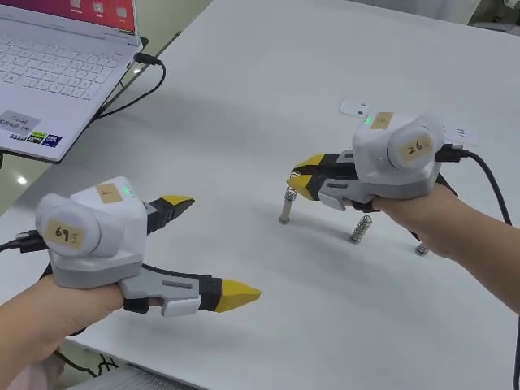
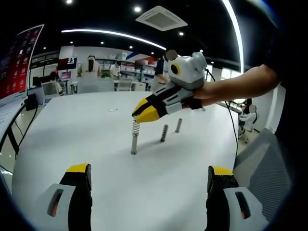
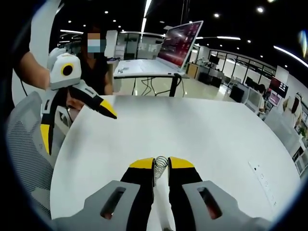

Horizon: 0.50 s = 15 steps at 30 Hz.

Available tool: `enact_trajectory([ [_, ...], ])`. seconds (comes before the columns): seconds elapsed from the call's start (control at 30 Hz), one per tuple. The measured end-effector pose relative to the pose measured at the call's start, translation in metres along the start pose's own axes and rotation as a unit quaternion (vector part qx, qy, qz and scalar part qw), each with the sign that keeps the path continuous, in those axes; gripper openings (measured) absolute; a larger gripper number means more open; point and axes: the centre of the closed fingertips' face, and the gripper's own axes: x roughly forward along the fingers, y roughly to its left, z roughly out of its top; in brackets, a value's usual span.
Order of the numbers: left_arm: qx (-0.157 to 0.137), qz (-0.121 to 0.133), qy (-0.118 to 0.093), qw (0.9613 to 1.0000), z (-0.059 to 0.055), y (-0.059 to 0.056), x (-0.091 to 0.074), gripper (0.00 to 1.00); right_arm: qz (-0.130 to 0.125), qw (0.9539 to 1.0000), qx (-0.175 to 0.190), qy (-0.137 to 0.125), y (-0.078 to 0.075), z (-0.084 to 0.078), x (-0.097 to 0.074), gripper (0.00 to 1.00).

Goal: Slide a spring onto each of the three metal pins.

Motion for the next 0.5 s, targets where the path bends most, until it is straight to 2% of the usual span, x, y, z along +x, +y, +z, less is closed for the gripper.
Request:
enact_trajectory([
  [0.27, 0.000, 0.000, 0.000, 1.0000, -0.001, -0.001, 0.000, 0.98, 0.003, 0.9999, -0.001, 0.011, 0.003, -0.009, 0.004, 0.08],
  [0.5, -0.003, 0.001, 0.001, 1.0000, -0.003, 0.000, -0.001, 0.98, 0.011, 0.9994, -0.009, 0.030, 0.008, -0.019, 0.014, 0.08],
])
